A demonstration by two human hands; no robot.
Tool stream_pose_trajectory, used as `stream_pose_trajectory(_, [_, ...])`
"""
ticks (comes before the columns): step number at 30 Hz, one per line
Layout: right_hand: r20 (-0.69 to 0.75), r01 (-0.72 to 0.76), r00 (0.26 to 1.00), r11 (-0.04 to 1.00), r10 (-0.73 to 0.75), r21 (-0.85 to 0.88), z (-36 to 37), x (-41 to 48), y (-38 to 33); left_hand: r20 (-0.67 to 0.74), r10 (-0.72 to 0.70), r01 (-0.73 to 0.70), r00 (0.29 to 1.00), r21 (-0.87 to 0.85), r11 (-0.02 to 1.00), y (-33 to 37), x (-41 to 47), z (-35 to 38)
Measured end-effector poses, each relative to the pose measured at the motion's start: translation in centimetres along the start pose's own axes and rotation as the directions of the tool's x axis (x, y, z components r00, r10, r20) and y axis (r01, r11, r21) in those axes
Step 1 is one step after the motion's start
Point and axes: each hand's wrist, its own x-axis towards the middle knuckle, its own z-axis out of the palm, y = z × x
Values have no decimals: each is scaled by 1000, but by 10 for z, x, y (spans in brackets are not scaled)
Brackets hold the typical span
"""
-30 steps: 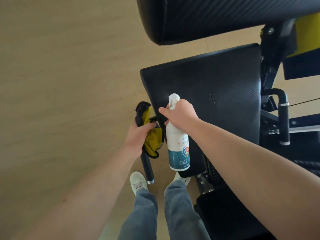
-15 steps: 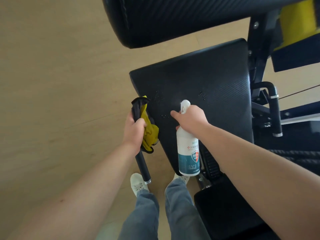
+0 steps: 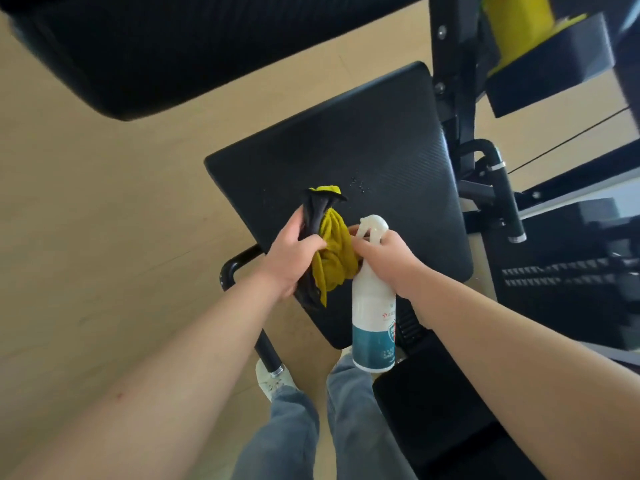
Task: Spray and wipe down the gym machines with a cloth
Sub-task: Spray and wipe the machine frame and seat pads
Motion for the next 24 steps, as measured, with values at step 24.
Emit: stream_pose_trajectory(24, [-285,-50,956,997,63,54,-84,41,40,271,233,-265,934,962,-60,-34,69,105])
